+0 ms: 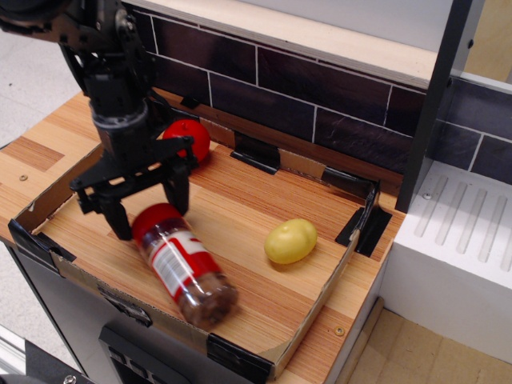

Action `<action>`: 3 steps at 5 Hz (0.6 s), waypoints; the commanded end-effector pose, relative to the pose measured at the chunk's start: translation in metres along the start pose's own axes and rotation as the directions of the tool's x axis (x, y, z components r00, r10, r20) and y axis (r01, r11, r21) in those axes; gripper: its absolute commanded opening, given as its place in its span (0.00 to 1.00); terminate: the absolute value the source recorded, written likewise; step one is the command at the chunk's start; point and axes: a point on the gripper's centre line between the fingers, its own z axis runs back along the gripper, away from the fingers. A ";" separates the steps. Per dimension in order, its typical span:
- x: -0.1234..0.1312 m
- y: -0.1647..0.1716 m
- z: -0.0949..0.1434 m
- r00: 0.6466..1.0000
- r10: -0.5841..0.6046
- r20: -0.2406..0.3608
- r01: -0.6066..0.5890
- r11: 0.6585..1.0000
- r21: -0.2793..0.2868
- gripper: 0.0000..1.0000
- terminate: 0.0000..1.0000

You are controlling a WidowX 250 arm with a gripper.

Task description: Topple basil bottle

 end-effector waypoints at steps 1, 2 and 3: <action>0.005 -0.005 0.025 0.997 -0.013 0.074 0.014 1.000 -0.010 1.00 0.00; 0.005 -0.011 0.036 0.992 -0.035 0.123 0.032 0.999 0.029 1.00 0.00; 0.006 -0.019 0.056 0.988 -0.049 0.149 0.041 0.997 0.058 1.00 0.00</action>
